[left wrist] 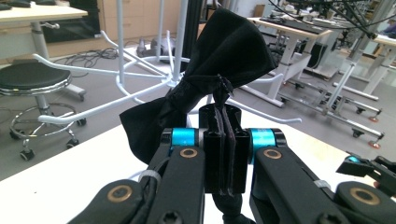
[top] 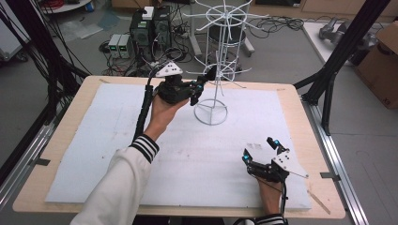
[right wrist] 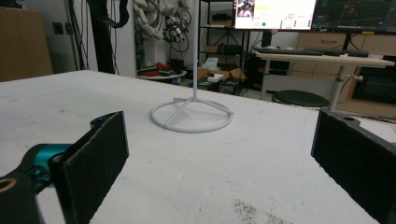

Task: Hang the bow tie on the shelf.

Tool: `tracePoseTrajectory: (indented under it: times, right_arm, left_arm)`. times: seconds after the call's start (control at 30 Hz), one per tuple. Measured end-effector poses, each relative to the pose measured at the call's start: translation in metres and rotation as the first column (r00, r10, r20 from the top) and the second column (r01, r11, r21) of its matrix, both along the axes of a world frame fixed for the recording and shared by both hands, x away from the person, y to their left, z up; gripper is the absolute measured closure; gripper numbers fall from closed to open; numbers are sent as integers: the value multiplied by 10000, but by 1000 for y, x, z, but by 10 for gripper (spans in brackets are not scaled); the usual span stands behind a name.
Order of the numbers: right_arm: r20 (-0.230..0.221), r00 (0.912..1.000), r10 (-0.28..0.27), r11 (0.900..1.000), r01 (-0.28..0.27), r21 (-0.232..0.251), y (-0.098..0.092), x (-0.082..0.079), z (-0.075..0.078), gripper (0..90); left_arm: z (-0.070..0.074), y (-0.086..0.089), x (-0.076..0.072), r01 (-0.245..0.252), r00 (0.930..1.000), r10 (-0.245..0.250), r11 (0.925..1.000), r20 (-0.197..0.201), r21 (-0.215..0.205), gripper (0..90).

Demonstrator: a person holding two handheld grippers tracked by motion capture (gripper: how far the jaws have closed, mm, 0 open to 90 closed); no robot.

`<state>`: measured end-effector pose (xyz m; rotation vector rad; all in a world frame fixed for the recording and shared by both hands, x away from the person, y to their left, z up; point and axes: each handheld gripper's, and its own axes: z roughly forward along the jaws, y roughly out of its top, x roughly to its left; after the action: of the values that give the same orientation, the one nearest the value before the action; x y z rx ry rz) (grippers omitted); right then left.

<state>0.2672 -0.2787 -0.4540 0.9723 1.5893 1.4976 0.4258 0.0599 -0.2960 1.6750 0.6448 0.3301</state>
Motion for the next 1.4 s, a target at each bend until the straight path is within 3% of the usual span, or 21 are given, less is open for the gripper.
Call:
tracePoseTrajectory:
  times: [0.6,0.83,1.03,1.4]
  right_arm:
    - [22,10000,6,10000,-6,-9,0,0,0,30]
    - [38,10000,2,10000,-2,3,0,0,0,30]
    - [19,10000,-8,10000,8,-17,0,0,0,30]
    - [28,10000,-17,10000,17,3,0,0,0,30]
  left_arm:
    - [0,-4,-3,-59,10000,59,9998,8,201,876]
    - [1,-1,-2,60,9999,-61,9999,-89,-109,866]
    - [1,-1,-2,294,9993,-302,9991,-242,-301,770]
    - [4,3,-3,412,9990,-424,9969,-164,-663,610]
